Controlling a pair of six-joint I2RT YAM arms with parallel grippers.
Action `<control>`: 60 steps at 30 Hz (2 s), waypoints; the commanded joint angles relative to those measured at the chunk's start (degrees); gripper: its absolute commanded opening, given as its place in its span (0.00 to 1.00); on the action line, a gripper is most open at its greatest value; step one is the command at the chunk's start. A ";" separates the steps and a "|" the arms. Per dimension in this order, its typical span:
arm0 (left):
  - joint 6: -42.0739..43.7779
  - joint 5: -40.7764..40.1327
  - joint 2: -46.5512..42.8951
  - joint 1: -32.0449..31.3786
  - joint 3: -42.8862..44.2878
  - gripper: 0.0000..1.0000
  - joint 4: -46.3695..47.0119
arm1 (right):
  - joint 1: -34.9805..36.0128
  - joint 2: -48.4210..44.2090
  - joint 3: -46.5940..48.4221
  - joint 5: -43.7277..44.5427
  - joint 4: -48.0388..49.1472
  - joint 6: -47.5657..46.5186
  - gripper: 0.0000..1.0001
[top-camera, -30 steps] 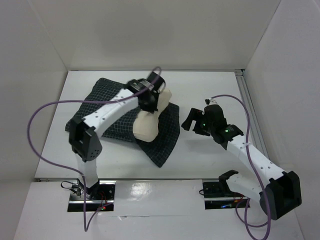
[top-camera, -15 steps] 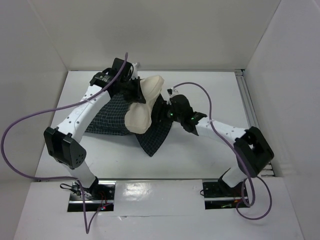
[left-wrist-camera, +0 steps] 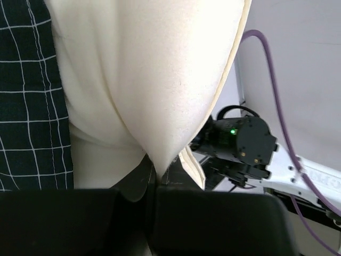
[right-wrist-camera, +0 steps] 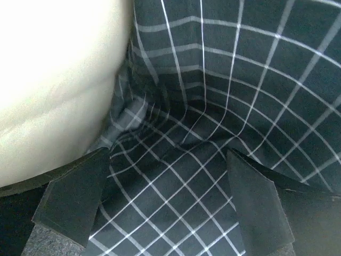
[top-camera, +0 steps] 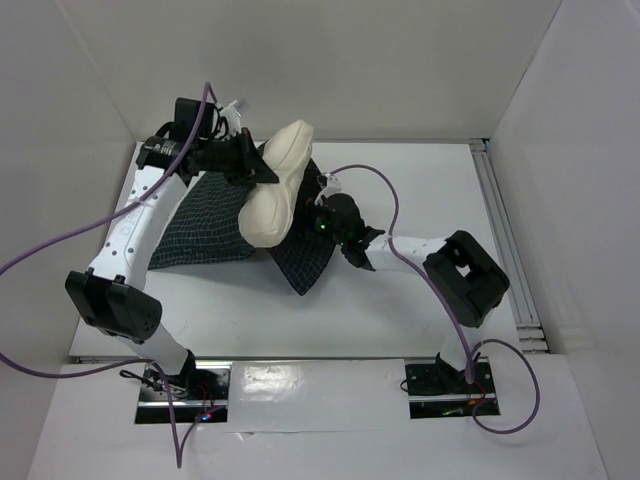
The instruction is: Put the pillow into the pillowcase
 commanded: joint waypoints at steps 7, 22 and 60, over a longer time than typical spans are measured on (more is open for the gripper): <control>-2.77 12.20 -3.06 2.40 2.85 0.00 4.94 | 1.92 7.70 5.26 10.17 16.59 1.29 0.97; -4.35 11.32 -7.45 4.60 -7.43 0.00 10.65 | -1.50 -0.19 0.87 16.27 5.97 -0.37 0.00; -5.68 -2.71 3.43 0.31 -27.49 0.00 23.50 | -15.22 -20.67 -14.52 11.06 -16.98 -4.60 0.00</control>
